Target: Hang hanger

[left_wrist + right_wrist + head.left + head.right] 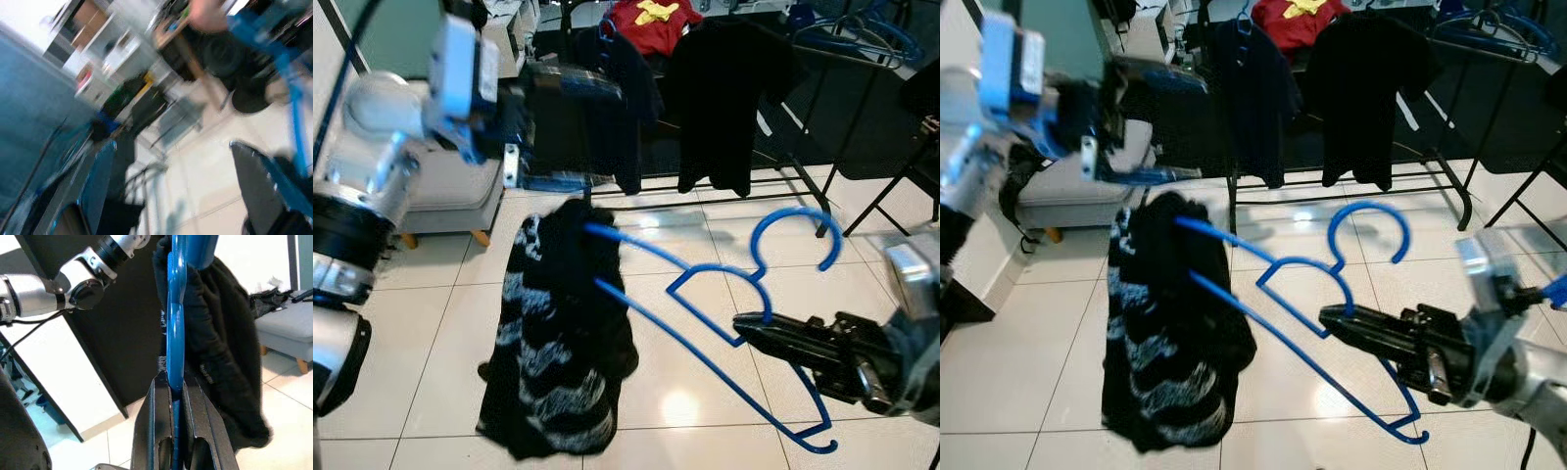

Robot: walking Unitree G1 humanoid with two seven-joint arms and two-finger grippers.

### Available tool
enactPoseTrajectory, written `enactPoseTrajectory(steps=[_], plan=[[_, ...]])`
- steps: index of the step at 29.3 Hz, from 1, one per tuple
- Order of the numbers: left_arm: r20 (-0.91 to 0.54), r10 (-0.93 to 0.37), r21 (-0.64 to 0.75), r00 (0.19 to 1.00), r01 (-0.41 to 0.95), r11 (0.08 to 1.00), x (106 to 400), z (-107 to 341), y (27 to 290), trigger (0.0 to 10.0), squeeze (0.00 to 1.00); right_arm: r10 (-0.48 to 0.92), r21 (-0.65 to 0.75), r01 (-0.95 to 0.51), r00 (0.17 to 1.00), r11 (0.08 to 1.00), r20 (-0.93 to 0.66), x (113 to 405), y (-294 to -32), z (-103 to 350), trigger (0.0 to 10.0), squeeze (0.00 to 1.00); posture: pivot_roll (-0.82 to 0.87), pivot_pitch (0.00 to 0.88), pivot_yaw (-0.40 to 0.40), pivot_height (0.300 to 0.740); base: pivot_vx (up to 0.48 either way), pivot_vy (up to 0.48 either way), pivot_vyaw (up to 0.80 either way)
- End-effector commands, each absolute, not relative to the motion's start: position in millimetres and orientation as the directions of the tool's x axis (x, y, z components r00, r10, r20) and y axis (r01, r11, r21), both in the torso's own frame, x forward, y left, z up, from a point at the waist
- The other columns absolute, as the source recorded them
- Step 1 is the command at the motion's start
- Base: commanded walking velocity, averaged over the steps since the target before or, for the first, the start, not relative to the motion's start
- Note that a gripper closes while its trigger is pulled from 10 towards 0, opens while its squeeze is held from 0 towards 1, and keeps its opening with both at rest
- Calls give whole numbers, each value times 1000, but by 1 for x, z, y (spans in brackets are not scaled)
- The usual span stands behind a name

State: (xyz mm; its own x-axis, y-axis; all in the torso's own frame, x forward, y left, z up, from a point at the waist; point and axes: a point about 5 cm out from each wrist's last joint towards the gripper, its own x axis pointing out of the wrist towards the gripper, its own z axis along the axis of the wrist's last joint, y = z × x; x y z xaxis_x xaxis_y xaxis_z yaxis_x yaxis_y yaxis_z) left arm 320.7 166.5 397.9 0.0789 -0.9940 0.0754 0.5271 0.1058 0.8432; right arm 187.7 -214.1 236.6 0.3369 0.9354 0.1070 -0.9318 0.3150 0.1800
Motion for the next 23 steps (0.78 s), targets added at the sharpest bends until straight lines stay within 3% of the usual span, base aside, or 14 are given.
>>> enactPoseTrajectory(steps=[1, 5, 12, 19, 23], plan=[[123, -985, 848, 119, 503, 167, 315, 417, 190, 10000, 0, 941, 151, -946, 307, 286, 143, 180, -213, 244, 10000, 0, -56, 131, 95, 740, 0, 0, 0], [145, -983, 836, 112, 518, 182, 311, 425, 200, 10000, 0, 940, 155, -945, 311, 289, 140, 178, -214, 244, 10000, 0, -56, 131, 96, 740, 0, 0, 0], [4, -986, 758, 169, 642, 114, 316, 406, 227, 10000, 0, 937, 136, -945, 316, 298, 149, 178, -216, 250, 10000, 0, -56, 132, 98, 740, 0, 0, 0], [23, -988, 639, 150, 758, 130, 323, 372, 236, 10000, 0, 924, 108, -940, 338, 324, 176, 178, -222, 260, 10000, 0, -58, 136, 98, 740, 0, 0, 0], [110, -983, 532, 146, 827, 183, 323, 338, 238, 10000, 0, 914, 95, -933, 359, 347, 191, 175, -226, 264, 10000, 0, -64, 142, 100, 740, 0, 0, 0]])
